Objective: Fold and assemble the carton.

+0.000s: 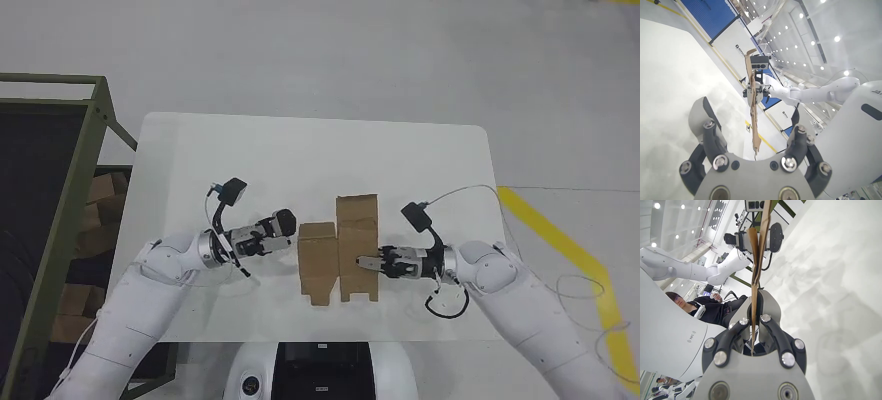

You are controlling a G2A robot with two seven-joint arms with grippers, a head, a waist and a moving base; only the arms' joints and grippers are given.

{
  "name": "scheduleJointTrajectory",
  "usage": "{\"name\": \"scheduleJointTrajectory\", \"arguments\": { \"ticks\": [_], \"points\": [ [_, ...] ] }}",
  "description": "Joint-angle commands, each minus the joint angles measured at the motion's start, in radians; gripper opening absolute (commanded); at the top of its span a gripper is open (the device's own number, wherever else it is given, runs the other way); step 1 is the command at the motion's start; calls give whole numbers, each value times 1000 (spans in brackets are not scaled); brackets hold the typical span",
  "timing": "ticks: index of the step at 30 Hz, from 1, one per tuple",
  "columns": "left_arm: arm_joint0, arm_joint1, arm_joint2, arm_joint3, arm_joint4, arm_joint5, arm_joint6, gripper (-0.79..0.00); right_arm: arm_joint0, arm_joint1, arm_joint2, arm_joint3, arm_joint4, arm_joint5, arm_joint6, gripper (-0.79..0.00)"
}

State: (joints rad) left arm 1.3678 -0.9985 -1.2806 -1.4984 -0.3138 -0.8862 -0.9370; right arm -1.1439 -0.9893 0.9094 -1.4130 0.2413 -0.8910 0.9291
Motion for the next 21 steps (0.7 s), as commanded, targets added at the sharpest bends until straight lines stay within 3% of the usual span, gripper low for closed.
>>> {"name": "scheduleJointTrajectory", "arguments": {
  "ticks": [1,16,21],
  "points": [
    [-1,4,0,-2,-5,10,-7,0,8,7,-12,-12,-4,7,7,-785],
    [-2,3,0,-4,3,28,12,0,4,7,-14,-17,-14,32,-13,-785],
    [-49,-5,32,15,18,9,34,0,4,3,-20,-28,-16,63,-38,-785]
  ]
}}
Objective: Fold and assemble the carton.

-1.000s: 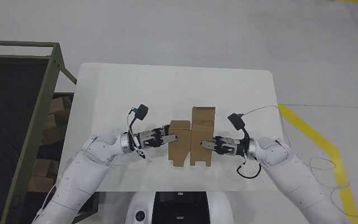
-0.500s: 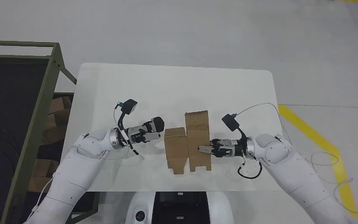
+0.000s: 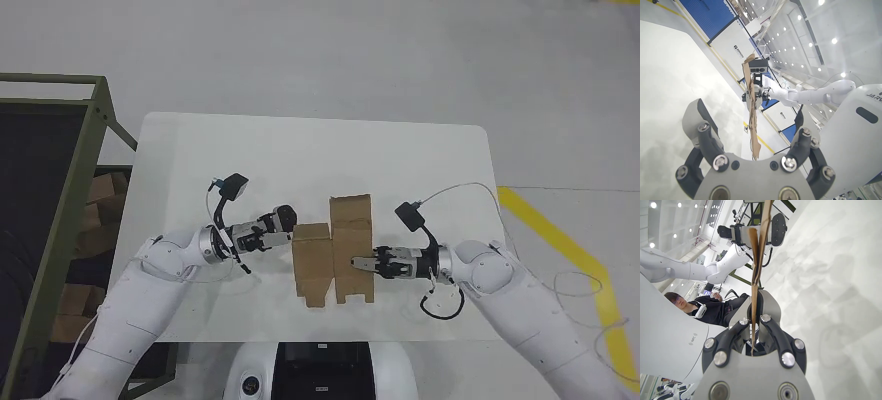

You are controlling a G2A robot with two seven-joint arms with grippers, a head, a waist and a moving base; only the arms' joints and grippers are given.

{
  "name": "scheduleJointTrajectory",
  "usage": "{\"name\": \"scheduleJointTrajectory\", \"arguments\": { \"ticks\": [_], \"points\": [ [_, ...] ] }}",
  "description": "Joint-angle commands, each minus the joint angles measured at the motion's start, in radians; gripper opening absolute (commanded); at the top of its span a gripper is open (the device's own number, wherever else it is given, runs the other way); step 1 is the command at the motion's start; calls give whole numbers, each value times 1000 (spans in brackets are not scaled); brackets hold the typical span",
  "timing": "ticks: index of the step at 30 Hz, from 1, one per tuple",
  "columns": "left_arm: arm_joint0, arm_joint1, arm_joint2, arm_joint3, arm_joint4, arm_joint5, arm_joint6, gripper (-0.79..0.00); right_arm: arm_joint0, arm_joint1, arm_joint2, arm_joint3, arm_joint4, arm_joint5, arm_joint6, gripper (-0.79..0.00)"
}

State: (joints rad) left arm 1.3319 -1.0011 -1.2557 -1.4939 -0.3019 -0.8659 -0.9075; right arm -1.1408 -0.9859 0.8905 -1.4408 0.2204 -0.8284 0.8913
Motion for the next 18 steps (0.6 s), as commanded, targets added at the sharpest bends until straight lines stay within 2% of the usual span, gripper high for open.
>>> {"name": "scheduleJointTrajectory", "arguments": {
  "ticks": [1,10,18],
  "points": [
    [-25,-4,15,20,5,-24,11,0,1,-1,-3,0,13,0,3,-785],
    [-140,-23,103,131,0,-89,42,0,37,-3,-47,9,127,-10,91,-785],
    [-204,-24,186,155,-8,-110,63,0,85,8,-112,11,119,-6,95,-785]
  ]
}}
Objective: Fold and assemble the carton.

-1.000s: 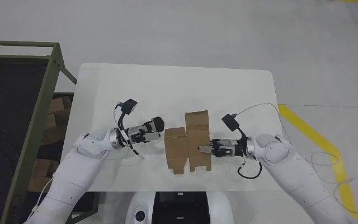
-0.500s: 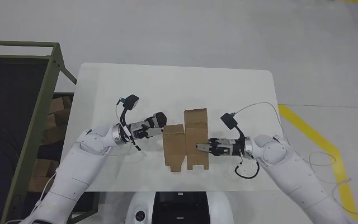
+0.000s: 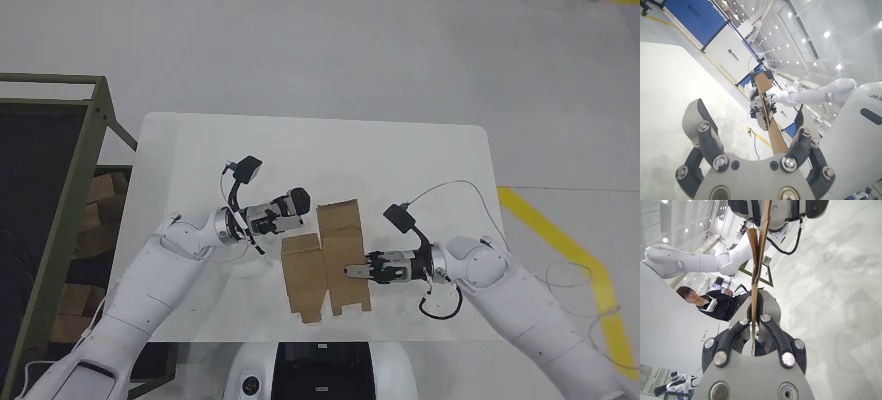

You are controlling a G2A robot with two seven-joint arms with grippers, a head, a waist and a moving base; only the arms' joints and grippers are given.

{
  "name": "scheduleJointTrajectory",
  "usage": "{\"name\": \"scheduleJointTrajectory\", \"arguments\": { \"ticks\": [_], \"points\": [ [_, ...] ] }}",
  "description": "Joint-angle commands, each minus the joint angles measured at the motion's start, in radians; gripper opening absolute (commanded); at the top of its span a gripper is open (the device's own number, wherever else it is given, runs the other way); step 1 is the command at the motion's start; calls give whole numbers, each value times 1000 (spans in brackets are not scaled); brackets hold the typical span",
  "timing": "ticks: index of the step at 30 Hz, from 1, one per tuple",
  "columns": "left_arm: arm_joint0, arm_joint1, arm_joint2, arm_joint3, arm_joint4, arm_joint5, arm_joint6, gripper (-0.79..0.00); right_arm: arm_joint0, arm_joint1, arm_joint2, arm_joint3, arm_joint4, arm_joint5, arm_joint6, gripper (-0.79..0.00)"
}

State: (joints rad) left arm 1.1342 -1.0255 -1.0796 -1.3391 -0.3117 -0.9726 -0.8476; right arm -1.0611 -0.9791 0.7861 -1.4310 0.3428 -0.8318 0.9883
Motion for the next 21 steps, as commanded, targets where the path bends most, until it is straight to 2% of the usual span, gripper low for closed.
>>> {"name": "scheduleJointTrajectory", "arguments": {
  "ticks": [1,9,10,12,13,15,18,21],
  "points": [
    [-11,2,19,3,2,-5,5,0,10,2,-15,3,-4,-5,-5,-785],
    [-41,12,78,11,-7,-24,24,0,38,11,-55,24,2,-27,-27,-785],
    [-43,13,87,10,-14,-26,26,-12,41,11,-60,26,4,-30,-30,-785],
    [-50,18,105,7,-25,-30,30,-111,46,13,-68,29,5,-34,-34,-785],
    [-53,20,112,8,-30,-32,32,-135,49,14,-72,30,6,-35,-35,-785],
    [-62,26,128,9,-37,-31,31,-139,55,15,-81,32,7,-38,-38,-785],
    [-77,33,153,12,-46,-25,25,-203,63,17,-93,34,9,-41,-41,-785],
    [-91,39,175,16,-52,-30,30,-215,71,18,-102,36,8,-46,-46,-785]
  ]
}}
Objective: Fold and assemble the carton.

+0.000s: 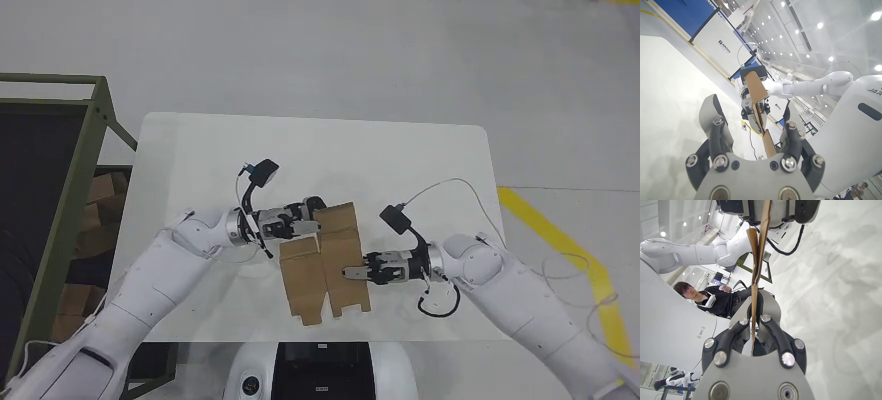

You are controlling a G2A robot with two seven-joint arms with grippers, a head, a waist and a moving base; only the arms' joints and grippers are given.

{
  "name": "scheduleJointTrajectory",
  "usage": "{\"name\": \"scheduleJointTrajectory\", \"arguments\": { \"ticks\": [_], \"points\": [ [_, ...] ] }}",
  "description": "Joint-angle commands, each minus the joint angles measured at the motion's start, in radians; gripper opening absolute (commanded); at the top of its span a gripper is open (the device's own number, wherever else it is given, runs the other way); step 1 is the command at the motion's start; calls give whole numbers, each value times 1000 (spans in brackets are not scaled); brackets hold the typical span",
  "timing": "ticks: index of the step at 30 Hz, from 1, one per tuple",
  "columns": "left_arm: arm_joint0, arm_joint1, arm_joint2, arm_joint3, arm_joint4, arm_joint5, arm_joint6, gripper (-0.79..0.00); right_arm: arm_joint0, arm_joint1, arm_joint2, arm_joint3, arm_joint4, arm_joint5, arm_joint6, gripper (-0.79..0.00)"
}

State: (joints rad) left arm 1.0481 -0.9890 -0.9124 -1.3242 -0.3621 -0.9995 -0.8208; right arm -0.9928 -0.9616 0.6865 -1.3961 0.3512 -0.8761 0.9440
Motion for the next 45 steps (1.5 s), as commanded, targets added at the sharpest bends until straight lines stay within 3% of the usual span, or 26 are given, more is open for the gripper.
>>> {"name": "scheduleJointTrajectory", "arguments": {
  "ticks": [1,5,15,19,21,31,32,33,45],
  "points": [
    [-9,4,15,3,-3,-6,6,-246,4,1,-6,2,1,-3,-3,-785],
    [-23,11,47,4,-17,-12,12,-385,11,2,-15,6,3,-9,-9,-785],
    [-59,34,109,3,-27,-13,13,-511,22,6,-30,12,8,-19,-19,-785],
    [-69,41,123,0,-36,-13,13,-720,26,8,-35,13,8,-20,-20,-785],
    [-71,43,131,-2,-42,-13,13,-785,27,9,-37,13,8,-22,-22,-785],
    [-89,55,165,-4,-80,-13,13,-785,32,11,-44,18,10,-29,-29,-785],
    [-90,56,165,-3,-87,-13,13,-785,32,12,-44,20,9,-29,-29,-502],
    [-90,56,164,-2,-93,-13,13,-785,32,12,-44,21,9,-31,-31,-9],
    [-62,44,100,20,-174,-13,13,-785,-33,34,37,8,-24,-136,-150,0]
  ]
}}
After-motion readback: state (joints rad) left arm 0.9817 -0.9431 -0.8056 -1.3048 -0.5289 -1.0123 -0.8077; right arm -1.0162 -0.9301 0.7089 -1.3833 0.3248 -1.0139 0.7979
